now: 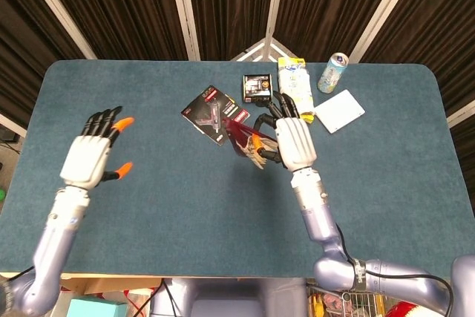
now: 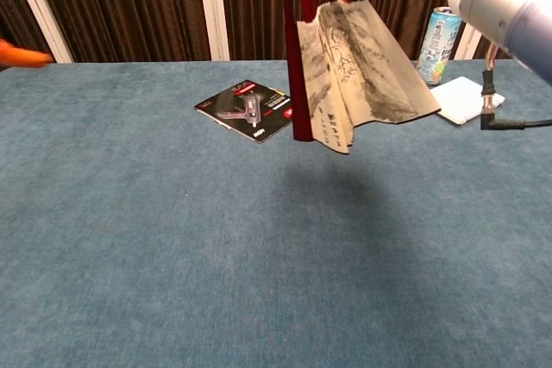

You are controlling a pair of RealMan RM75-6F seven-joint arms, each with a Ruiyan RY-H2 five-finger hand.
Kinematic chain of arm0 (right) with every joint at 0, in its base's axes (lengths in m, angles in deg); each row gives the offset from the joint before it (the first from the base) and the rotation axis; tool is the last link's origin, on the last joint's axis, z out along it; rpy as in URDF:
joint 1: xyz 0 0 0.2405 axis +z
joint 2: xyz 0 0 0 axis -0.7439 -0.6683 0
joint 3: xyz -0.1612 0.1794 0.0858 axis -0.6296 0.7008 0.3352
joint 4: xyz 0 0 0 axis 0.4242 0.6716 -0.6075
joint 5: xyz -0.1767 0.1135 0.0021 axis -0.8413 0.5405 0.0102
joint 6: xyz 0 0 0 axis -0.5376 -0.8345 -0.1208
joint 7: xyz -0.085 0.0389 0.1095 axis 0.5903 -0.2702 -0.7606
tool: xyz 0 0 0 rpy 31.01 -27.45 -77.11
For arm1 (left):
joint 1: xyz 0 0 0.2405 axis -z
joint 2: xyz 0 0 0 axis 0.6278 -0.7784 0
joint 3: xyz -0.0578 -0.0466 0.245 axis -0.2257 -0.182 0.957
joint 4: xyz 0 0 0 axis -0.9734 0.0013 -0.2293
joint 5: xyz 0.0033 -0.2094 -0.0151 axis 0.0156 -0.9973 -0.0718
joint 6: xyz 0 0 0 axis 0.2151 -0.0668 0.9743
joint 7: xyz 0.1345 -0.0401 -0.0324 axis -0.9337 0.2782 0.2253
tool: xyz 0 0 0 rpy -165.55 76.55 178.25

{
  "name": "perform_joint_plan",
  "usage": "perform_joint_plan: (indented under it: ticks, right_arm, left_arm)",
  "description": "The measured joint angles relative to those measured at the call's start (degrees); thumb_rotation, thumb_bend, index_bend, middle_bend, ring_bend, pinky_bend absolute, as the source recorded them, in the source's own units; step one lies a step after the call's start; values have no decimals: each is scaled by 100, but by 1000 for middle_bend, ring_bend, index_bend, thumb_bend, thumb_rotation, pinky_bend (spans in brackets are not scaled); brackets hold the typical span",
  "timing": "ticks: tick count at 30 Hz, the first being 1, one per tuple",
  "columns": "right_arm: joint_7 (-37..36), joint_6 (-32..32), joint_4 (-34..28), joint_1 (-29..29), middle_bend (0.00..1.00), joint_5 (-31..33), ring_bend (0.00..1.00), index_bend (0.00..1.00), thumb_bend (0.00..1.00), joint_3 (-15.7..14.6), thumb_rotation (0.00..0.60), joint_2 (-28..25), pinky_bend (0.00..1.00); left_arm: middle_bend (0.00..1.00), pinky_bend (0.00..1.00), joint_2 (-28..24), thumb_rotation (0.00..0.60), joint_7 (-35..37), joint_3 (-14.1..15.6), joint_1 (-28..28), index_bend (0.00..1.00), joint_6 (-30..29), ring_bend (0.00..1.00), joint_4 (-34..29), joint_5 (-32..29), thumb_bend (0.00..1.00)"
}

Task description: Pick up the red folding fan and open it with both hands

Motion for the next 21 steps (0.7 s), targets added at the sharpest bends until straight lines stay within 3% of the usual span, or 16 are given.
perform_joint_plan:
  ticks: [8, 21]
  right_arm:
    - [196, -30, -311, 220, 268, 513, 52, 735, 545, 289, 600, -43, 0]
    - [433, -176, -685, 578, 272, 1134, 51, 738, 546, 585, 600, -14, 0]
  left_arm:
    - [11, 0, 728, 600, -509, -251, 703, 205, 160, 0, 392, -770, 304]
    - [26, 0, 1511, 600, -878, -360, 1546, 254, 418, 0, 878, -1667, 303]
